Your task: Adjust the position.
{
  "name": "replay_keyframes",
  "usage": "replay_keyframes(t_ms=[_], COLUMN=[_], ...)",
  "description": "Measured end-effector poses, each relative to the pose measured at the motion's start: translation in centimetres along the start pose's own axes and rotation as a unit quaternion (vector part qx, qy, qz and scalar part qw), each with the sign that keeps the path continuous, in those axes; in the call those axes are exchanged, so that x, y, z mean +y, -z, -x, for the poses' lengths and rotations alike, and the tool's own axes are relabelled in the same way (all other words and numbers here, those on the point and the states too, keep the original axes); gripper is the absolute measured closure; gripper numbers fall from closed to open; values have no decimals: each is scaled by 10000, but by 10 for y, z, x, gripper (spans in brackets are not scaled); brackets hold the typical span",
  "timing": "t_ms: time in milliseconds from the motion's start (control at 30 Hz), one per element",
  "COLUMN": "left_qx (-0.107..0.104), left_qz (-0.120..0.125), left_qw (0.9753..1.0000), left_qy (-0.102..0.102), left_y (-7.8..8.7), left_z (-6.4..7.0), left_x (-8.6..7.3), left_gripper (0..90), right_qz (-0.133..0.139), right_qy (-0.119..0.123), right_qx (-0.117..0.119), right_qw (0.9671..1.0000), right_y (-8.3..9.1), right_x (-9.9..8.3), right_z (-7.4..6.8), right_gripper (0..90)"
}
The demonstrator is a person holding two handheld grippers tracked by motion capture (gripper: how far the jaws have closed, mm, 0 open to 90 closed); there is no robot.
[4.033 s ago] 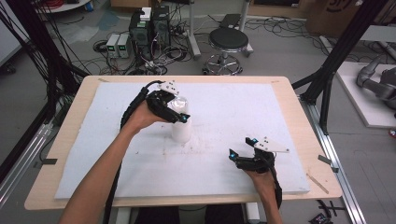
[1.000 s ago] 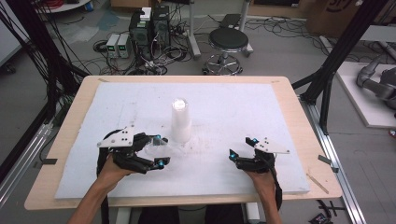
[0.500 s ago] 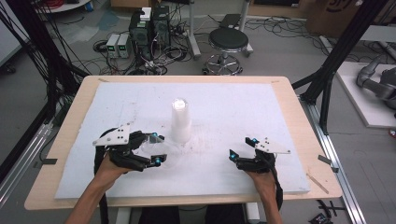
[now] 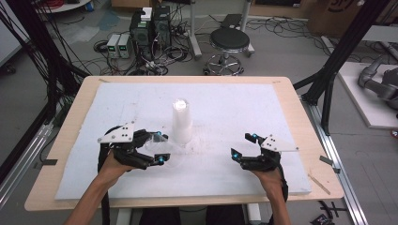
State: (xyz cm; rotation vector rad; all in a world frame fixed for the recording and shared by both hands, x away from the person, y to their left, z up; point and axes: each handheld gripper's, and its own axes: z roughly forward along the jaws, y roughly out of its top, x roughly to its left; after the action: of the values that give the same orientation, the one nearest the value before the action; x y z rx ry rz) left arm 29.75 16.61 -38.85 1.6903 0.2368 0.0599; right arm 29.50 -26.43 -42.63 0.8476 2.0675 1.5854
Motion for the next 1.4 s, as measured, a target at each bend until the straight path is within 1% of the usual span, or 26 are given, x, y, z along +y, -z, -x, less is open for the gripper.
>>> replay_keyframes(t_ms=[33, 67, 100, 133, 167, 200, 233, 267, 367, 433, 500, 600, 667, 700, 733, 767, 800, 867, 967, 1000, 1033, 1067, 1100, 1333, 1367, 1400], left_qx=[-11, -28, -27, -34, -43, -40, -43, -49, -55, -90, -113, -176, -208, -222, -226, -228, -236, -227, -242, -245, -251, -253, -252, -280, -284, -295], left_qz=[-5, 10, 15, 31, 44, 54, 75, 99, 139, 132, 127, 197, 195, 198, 189, 190, 195, 200, 233, 238, 232, 242, 246, 262, 248, 247], left_qw=[10000, 10000, 10000, 10000, 10000, 10000, 10000, 9999, 9999, 9998, 9998, 9996, 9996, 9996, 9996, 9996, 9995, 9995, 9994, 9994, 9994, 9994, 9994, 9993, 9993, 9993], left_qy=[-21, -12, -12, -20, -11, -20, -5, -5, 14, 71, 37, 41, 21, 31, 18, 20, 35, 25, 49, 53, 39, 39, 41, 32, 30, 37], left_y=[0, 1, 1, 1, 1, 1, 1, 1, 0, -2, -4, -5, -7, -7, -7, -8, -8, -8, -8, -8, -9, -9, -9, -14, -16, -17], left_z=[0, -1, -1, -1, -1, -2, -2, -2, -2, -1, 0, 2, 3, 3, 3, 3, 4, 4, 3, 3, 3, 3, 4, 3, 3, 3], left_x=[1, 1, 2, 2, 3, 3, 3, 3, 4, 5, 7, 11, 12, 12, 12, 12, 12, 12, 12, 12, 13, 13, 13, 15, 15, 15], left_gripper=[358, 358, 358, 358, 358, 358, 358, 358, 358, 358, 358, 358, 358, 358, 358, 358, 358, 358, 358, 358, 358, 358, 358, 358, 358, 358], right_qz=[14, 45, 45, 28, 41, 41, 36, 69, 71, 92, 80, 120, 104, 90, 90, 61, 17, 15, -2, -12, -12, -20, -20, -40, -32, -32], right_qy=[44, 120, 120, 122, 228, 228, 249, 325, 398, 450, 498, 566, 595, 631, 631, 644, 681, 688, 721, 753, 753, 786, 786, 878, 911, 911], right_qx=[60, 200, 200, 264, 458, 458, 543, 725, 964, 1022, 1139, 1357, 1578, 1722, 1722, 1797, 1903, 1941, 2070, 2150, 2150, 2268, 2268, 2608, 2697, 2697], right_qw=[10000, 9997, 9997, 9996, 9987, 9987, 9982, 9968, 9945, 9937, 9922, 9891, 9856, 9830, 9830, 9816, 9794, 9786, 9757, 9737, 9737, 9708, 9708, 9614, 9586, 9586], right_y=[0, -1, -1, -1, -2, -2, -3, -4, -6, -7, -10, -14, -18, -22, -22, -24, -28, -30, -36, -41, -41, -45, -45, -58, -62, -62], right_x=[4, 10, 10, 13, 21, 21, 24, 31, 40, 43, 47, 53, 57, 59, 59, 61, 63, 64, 66, 68, 68, 70, 70, 76, 77, 77], right_z=[-1, -3, -3, -4, -7, -7, -9, -13, -19, -20, -25, -29, -33, -35, -35, -36, -38, -39, -42, -45, -45, -48, -48, -62, -66, -66], right_gripper=[159, 158, 158, 159, 159, 159, 158, 158, 159, 159, 158, 159, 158, 158, 158, 158, 159, 159, 159, 159, 159, 158, 158, 159, 158, 158])
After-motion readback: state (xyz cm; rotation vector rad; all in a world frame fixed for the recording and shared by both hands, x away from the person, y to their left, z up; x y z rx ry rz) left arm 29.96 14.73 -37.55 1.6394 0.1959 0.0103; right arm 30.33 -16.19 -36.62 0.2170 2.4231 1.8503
